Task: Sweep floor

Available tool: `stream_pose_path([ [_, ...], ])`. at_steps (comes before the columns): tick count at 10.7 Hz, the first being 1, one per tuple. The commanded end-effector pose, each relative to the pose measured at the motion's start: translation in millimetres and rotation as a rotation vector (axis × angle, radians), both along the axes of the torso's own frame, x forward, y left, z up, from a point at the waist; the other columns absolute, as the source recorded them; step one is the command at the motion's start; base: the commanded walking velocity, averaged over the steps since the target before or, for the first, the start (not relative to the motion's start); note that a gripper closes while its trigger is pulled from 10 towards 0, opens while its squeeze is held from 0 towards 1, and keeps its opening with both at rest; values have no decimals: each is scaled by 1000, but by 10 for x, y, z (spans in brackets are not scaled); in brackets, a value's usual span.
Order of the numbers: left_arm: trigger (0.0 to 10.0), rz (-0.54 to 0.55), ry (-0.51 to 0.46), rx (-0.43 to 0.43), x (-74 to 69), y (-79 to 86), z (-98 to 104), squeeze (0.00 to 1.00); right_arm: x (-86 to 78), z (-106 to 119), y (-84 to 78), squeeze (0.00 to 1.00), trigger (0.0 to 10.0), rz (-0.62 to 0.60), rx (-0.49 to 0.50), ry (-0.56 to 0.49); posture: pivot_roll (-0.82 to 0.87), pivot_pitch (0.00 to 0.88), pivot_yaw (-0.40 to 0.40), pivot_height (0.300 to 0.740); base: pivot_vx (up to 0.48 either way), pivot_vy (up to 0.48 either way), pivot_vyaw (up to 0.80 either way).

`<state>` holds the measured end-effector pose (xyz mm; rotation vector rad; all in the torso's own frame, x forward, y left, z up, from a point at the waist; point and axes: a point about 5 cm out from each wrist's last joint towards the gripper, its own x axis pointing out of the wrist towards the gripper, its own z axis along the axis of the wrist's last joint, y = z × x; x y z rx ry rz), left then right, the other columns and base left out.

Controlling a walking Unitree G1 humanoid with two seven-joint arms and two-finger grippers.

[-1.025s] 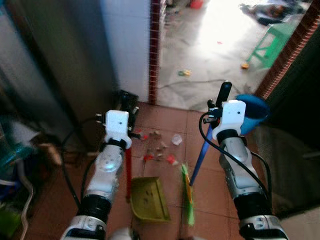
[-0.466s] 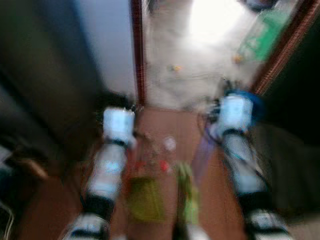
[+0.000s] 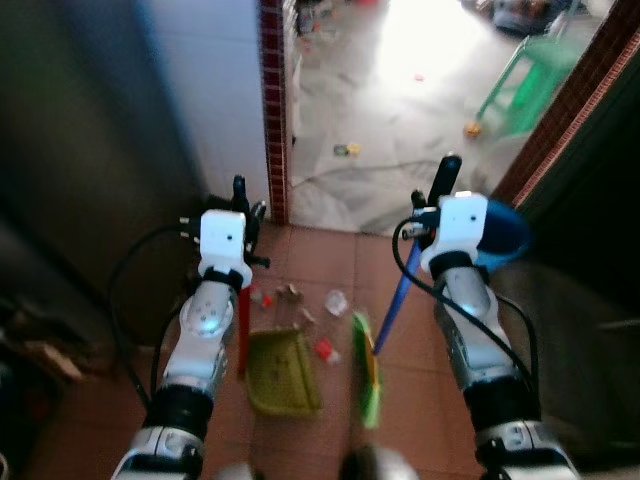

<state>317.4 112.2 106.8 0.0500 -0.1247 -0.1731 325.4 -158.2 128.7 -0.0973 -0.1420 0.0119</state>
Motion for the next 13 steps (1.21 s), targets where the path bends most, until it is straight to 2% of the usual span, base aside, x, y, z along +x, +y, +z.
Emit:
stream_pose_path([
  [1, 10000, -12, -85, -41, 43, -44, 217, 0, 40, 140, -25, 0, 10000, -6, -24, -54, 27, 36, -18, 740, 439, 0, 0],
  [3, 10000, -1, -102, -39, 64, -33, 287, 0, 42, 133, -14, 0, 10000, -3, -23, -52, 27, 36, -18, 740, 431, 0, 0],
  [7, 10000, 113, -146, 28, 36, 134, 365, 0, 44, 125, -45, 0, 10000, -14, -39, -50, 24, 34, -15, 740, 0, 0, 0],
  [8, 10000, 135, -143, 49, 5, 217, 323, 0, 44, 122, -48, 0, 10000, -17, -40, -49, 24, 34, -15, 740, 0, 0, 0],
  [10, 10000, 163, -139, 101, 5, 269, 243, 0, 56, 124, -38, 0, 10000, -15, -40, -47, 26, 35, -17, 740, 0, 0, 0],
  [13, 10000, 233, -147, 215, 51, 362, 202, 0, 21, 116, -96, 0, 10000, -26, -43, -43, 3, 48, -12, 740, 0, 0, 0],
])
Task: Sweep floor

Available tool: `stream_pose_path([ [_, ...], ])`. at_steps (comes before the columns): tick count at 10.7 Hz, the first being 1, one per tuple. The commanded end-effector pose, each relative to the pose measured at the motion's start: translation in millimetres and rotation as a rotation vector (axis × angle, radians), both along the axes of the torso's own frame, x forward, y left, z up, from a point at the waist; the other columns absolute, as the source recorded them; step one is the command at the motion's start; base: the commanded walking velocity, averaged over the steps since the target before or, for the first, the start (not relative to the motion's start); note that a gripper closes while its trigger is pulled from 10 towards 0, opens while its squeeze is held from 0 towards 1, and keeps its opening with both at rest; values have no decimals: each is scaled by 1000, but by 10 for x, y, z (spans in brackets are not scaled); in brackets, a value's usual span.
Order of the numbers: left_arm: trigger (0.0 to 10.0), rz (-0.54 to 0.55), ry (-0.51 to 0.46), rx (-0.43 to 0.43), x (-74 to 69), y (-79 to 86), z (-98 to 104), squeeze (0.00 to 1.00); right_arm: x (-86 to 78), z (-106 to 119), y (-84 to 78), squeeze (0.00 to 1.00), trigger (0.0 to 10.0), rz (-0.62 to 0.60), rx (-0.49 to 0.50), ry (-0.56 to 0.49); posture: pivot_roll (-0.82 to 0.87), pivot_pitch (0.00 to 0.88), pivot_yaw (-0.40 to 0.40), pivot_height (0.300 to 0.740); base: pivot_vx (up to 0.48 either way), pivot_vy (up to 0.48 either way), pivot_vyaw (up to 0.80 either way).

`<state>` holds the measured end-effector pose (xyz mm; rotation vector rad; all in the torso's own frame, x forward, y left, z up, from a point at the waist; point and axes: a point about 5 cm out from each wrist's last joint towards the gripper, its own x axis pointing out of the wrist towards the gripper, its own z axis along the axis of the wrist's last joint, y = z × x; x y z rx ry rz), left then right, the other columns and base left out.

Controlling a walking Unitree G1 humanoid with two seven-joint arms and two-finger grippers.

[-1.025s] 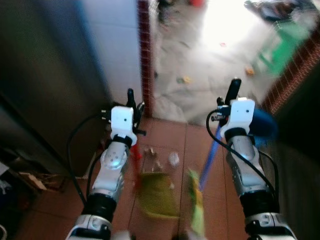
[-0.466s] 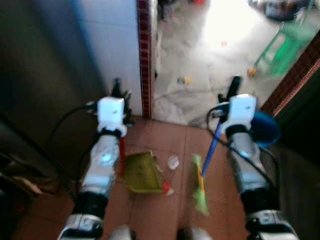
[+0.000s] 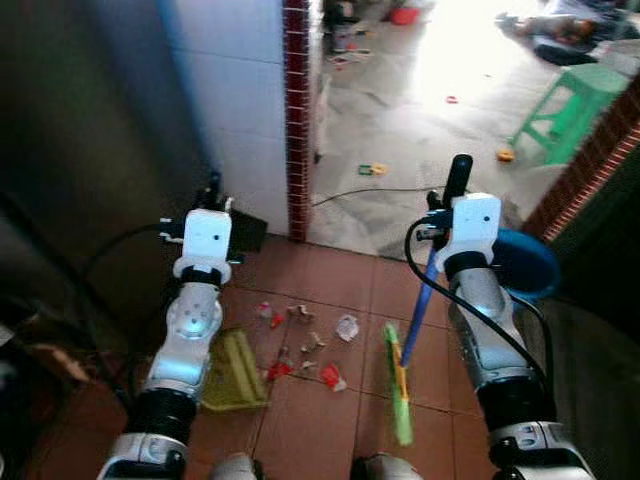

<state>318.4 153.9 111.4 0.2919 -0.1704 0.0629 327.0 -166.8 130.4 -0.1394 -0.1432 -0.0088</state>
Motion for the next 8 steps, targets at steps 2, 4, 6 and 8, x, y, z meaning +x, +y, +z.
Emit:
stream_pose_path([
  [2, 10000, 6, -4, 41, 99, -60, -49, 0, -25, 91, 31, 0, 10000, 21, 38, -31, -20, 60, -10, 740, 0, 0, 0],
  [4, 10000, -22, 47, 0, 131, -197, -176, 0, -53, 63, 0, 0, 10000, 10, 79, -5, -32, 73, -15, 740, 0, 0, 0],
  [6, 10000, -51, 97, -42, 133, -326, -295, 0, -48, 74, -32, 0, 10000, -1, 91, 7, -51, 84, -12, 740, 0, 0, 0],
  [8, 10000, -143, 159, -160, 89, -599, -403, 0, -53, 52, -68, 0, 10000, -25, 162, 41, -65, 83, -10, 740, 0, 0, 0],
])
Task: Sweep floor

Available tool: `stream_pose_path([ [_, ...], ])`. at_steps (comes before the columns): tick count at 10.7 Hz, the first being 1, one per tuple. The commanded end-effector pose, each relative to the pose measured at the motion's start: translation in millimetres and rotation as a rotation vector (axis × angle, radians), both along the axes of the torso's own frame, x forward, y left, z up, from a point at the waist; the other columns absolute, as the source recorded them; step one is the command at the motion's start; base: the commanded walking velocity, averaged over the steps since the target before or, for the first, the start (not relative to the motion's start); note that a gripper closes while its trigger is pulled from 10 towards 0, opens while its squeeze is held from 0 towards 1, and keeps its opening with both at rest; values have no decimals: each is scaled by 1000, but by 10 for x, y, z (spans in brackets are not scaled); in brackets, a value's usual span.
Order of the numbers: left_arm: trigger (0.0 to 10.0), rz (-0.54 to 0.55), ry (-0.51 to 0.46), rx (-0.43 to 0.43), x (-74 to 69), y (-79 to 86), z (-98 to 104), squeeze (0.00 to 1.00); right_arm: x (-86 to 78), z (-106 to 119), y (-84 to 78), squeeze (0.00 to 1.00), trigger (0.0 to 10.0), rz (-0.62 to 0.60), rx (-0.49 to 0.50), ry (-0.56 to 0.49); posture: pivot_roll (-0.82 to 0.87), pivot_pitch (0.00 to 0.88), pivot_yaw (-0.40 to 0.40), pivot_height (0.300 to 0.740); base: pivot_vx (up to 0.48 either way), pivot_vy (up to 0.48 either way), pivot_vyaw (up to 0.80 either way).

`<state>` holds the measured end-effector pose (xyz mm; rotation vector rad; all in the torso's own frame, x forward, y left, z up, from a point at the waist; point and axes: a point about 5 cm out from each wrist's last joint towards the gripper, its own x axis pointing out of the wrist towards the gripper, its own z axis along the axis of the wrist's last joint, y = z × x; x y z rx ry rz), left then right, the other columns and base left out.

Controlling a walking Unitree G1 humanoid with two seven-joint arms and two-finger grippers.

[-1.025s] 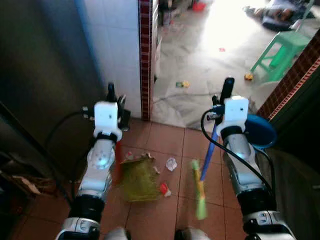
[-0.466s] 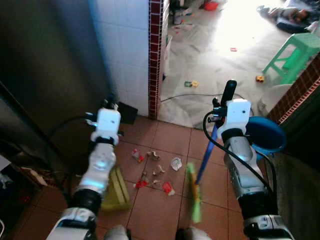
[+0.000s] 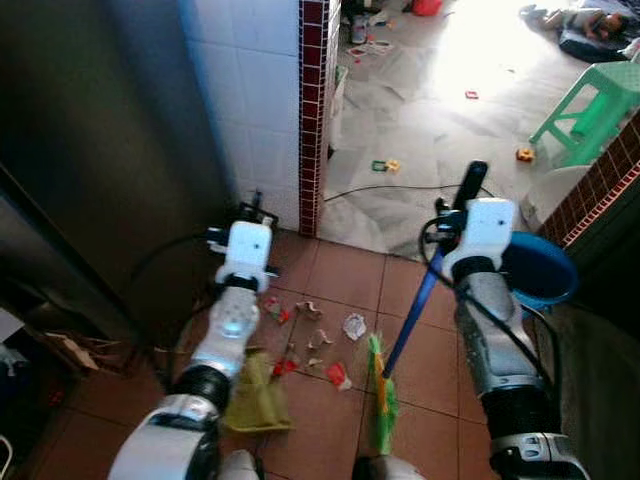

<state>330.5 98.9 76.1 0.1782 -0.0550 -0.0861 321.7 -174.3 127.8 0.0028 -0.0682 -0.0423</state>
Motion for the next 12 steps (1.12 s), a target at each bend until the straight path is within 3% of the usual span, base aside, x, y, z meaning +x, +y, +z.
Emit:
stream_pose_path([
  [1, 10000, -21, 74, -97, -59, -145, -113, 0, 6, 74, 24, 0, 10000, 7, 55, -22, -68, 82, -10, 740, 0, 0, 0],
  [3, 10000, -103, 151, -166, -75, -248, -185, 0, 31, 115, 110, 0, 10000, 50, 154, -14, -75, 74, -12, 740, 0, 0, 0],
  [5, 10000, -133, 160, -169, -81, -297, -193, 0, 43, 131, 151, 0, 10000, 82, 222, -5, -81, 70, -14, 740, 0, 0, 0],
  [7, 10000, -177, 235, -250, -89, -367, -245, 0, 69, 276, 335, 0, 10000, 246, 321, -2, -88, 63, -14, 740, 0, 0, 0],
  [9, 10000, -185, 236, -269, -82, -366, -240, 0, 107, 566, 456, 0, 10000, 380, 312, -57, -92, 59, -11, 740, 0, 0, 0],
  [10, 10000, -207, 241, -289, -80, -375, -238, 0, 126, 868, 526, 0, 10000, 472, 188, -157, -95, 56, -9, 740, 0, 0, 0],
  [12, 10000, -208, 269, -273, -77, -369, -262, 0, 125, 1140, 501, 0, 10000, 493, -50, -298, -94, 51, -7, 740, 0, 0, 0],
])
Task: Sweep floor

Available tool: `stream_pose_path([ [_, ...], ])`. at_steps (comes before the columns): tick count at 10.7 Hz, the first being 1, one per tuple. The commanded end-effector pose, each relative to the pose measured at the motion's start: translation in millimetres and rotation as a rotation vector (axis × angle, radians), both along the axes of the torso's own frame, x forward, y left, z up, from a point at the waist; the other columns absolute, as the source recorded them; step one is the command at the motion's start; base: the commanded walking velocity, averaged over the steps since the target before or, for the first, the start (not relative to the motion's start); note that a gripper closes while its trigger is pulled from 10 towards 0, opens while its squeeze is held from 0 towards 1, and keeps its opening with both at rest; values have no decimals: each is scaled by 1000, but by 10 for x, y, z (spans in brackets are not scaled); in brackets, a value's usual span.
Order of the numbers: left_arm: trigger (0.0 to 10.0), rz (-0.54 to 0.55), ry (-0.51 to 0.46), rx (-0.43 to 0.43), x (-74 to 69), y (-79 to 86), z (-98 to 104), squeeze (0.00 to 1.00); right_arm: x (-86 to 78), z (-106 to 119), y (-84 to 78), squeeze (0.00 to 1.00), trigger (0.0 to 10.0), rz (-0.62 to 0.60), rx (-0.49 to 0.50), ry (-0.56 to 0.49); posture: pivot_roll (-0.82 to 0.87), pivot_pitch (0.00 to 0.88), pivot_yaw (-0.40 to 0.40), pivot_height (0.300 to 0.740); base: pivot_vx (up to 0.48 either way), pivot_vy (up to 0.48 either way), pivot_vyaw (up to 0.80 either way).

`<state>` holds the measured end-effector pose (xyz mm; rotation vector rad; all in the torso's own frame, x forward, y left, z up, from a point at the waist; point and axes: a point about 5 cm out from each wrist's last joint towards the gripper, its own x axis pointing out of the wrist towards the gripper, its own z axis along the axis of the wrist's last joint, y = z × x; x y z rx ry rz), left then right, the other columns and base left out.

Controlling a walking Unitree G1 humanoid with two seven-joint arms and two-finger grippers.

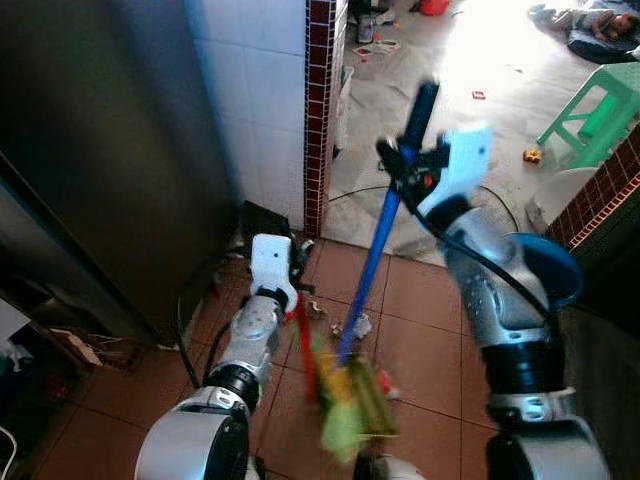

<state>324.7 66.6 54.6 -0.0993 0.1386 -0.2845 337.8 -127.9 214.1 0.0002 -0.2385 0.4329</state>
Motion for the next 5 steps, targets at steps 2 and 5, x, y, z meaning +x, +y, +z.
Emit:
stream_pose_path([
  [2, 10000, -67, -1, 59, 11, -65, 14, 0, -46, 319, -65, 0, 10000, -28, -81, -191, -99, 50, -2, 740, 0, 0, 0],
  [5, 10000, -57, -129, 111, 76, 34, 191, 0, -44, 156, -268, 0, 10000, -168, -179, -222, -80, 54, 1, 740, 0, 0, 0],
])
